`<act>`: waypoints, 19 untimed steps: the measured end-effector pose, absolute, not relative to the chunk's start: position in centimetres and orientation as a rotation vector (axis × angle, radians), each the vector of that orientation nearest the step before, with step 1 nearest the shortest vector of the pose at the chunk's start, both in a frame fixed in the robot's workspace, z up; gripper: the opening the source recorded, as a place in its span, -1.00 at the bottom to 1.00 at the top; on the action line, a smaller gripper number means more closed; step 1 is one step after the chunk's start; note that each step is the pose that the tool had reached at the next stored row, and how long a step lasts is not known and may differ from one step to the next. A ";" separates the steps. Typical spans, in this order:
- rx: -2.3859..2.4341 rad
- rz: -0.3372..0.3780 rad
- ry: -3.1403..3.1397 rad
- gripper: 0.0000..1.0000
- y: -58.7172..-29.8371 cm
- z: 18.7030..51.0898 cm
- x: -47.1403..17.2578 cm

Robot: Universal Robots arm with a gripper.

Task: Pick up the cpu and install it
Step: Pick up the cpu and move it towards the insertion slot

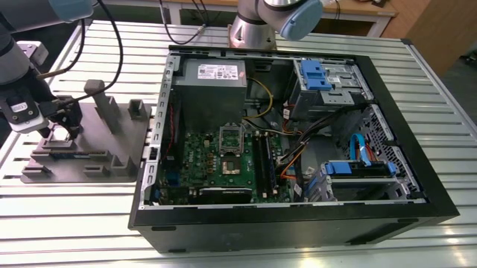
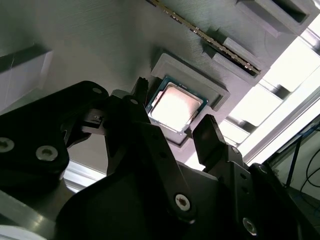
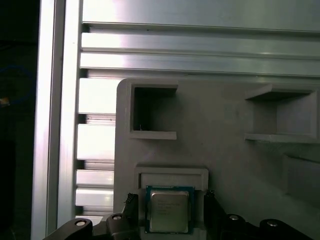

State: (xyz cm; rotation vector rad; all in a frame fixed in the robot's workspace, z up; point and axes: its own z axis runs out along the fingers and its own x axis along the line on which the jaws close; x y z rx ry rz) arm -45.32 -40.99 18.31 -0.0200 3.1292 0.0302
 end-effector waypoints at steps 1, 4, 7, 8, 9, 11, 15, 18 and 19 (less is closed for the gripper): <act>-0.018 0.030 3.129 0.26 -41.0 18.3 -45.3; -0.017 0.030 3.129 0.26 -41.0 18.3 -45.3; -0.017 0.030 3.129 0.26 -41.1 18.2 -45.3; -0.017 0.030 3.129 0.26 -41.2 18.2 -45.3; -0.017 0.030 3.129 0.26 -41.2 18.2 -45.3; -0.017 0.030 3.129 0.26 -41.2 18.2 -45.3; -0.017 0.030 3.129 0.26 -41.2 18.2 -45.3; -0.017 0.030 3.129 0.24 -41.2 18.2 -45.3; -0.017 0.030 3.129 0.09 -41.2 18.2 -45.3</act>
